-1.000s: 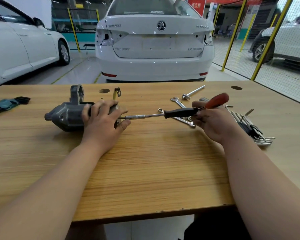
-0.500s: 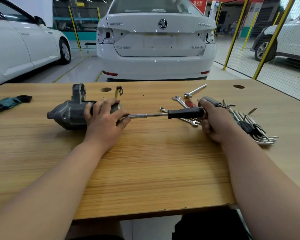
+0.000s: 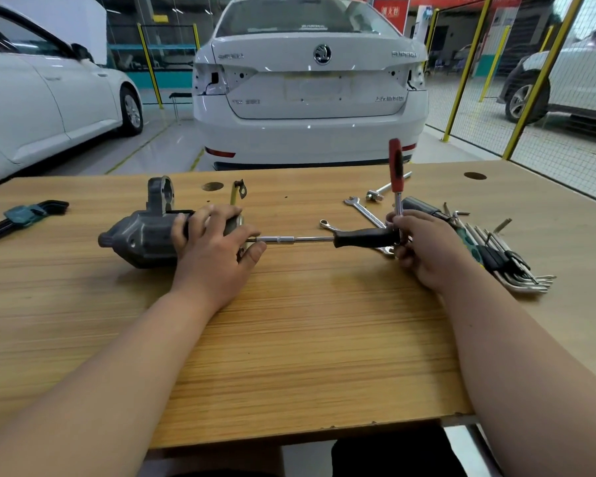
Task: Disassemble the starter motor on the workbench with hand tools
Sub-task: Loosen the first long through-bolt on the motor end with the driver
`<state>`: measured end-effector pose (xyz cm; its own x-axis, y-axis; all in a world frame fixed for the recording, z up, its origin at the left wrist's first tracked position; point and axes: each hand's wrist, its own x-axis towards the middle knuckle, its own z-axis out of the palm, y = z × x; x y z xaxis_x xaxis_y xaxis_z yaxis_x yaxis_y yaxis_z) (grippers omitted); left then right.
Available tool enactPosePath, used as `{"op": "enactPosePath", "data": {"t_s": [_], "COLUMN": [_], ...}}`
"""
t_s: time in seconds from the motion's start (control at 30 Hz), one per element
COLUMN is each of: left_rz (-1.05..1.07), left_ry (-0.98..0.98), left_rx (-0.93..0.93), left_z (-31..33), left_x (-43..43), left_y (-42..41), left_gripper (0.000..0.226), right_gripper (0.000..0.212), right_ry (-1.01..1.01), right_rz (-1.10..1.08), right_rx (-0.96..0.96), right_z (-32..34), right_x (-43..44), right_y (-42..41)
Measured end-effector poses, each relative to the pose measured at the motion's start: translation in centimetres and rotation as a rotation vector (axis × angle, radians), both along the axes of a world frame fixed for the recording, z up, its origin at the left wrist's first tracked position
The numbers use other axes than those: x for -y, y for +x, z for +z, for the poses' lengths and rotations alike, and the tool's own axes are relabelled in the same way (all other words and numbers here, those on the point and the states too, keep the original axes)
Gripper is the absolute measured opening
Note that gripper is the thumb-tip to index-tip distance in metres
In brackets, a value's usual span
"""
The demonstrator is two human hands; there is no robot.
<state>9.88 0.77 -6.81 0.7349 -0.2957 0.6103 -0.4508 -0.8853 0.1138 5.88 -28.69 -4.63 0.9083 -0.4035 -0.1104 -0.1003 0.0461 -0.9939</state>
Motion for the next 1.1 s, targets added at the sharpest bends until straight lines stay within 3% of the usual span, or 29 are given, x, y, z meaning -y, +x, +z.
{"op": "enactPosePath", "data": {"t_s": [0.13,0.23,0.37,0.57,0.83,0.97,1.1], "left_rz": [-0.024,-0.047,-0.063,-0.103,-0.09,-0.073,-0.061], "left_ry": [0.086,0.096,0.092,0.046,0.06,0.079,0.107], "left_rx": [0.043,0.05,0.035,0.086,0.072,0.059,0.05], "left_z": [0.26,0.27,0.29,0.11,0.17,0.13,-0.1], "left_x": [0.26,0.48,0.46,0.34,0.38,0.37,0.28], "left_y": [0.29,0.24,0.06,0.07,0.08,0.26,0.51], "left_gripper": [0.023,0.02,0.031,0.015,0.018,0.021,0.027], "right_gripper": [0.038,0.044,0.036,0.016,0.043,0.037,0.013], "right_ry": [0.128,0.111,0.076,0.086,-0.2,-0.266,-0.225], "right_rz": [0.055,0.051,0.053,0.027,-0.038,0.074,0.109], "right_rx": [0.037,0.046,0.045,0.006,-0.059,-0.037,0.017], "right_z": [0.24,0.21,0.27,0.0,-0.26,-0.26,-0.51], "right_x": [0.24,0.29,0.25,0.45,-0.16,-0.34,-0.15], "right_y": [-0.12,-0.21,-0.24,-0.33,0.03,-0.2,0.04]}}
